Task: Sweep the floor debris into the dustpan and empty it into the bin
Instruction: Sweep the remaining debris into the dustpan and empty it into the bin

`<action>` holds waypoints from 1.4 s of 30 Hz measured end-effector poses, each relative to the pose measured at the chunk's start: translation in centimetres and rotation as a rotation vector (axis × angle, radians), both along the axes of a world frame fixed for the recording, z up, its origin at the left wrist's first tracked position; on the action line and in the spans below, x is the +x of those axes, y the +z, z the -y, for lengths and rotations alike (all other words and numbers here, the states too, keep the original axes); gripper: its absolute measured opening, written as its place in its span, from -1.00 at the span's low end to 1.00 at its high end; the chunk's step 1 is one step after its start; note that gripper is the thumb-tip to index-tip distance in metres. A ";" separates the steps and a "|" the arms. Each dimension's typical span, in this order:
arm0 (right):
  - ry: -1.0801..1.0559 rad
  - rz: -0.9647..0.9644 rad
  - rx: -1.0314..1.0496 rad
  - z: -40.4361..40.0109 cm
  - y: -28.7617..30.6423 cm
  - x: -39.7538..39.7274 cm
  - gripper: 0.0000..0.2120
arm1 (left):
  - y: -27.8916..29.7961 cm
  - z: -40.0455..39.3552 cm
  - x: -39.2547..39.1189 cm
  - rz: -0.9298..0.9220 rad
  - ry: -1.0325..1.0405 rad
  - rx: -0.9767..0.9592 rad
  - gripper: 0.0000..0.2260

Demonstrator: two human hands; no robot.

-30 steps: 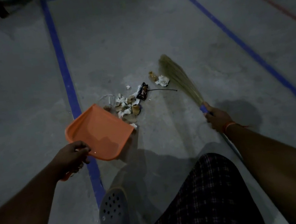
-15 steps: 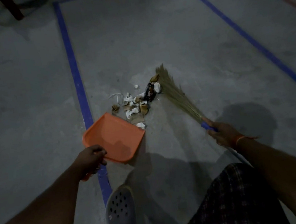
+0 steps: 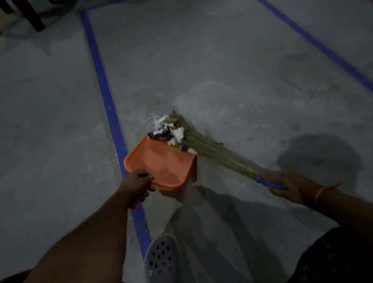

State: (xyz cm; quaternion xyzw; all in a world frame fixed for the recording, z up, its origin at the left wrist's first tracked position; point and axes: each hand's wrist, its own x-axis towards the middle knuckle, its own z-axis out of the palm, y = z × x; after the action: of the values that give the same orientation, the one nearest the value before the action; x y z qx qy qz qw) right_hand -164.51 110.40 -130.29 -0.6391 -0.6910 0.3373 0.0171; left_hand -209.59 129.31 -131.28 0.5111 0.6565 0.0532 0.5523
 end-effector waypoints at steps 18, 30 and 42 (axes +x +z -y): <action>-0.115 0.079 0.115 3.9 1.2 2.1 -0.68 | -1.1 -0.9 2.6 0.047 0.057 0.029 -0.86; -0.241 -0.001 0.206 5.4 2.7 3.6 -0.80 | -1.8 -0.7 2.9 0.025 0.061 0.045 -0.87; -0.367 0.172 -0.183 5.5 0.4 4.1 -0.87 | -1.8 0.6 3.2 0.055 0.042 -0.009 -0.88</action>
State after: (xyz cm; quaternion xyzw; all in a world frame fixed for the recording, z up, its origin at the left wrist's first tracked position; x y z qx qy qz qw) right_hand -160.37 104.91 -129.86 -0.7794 -0.5285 0.3342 -0.0386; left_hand -206.41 128.71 -133.04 0.4931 0.6518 0.0761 0.5711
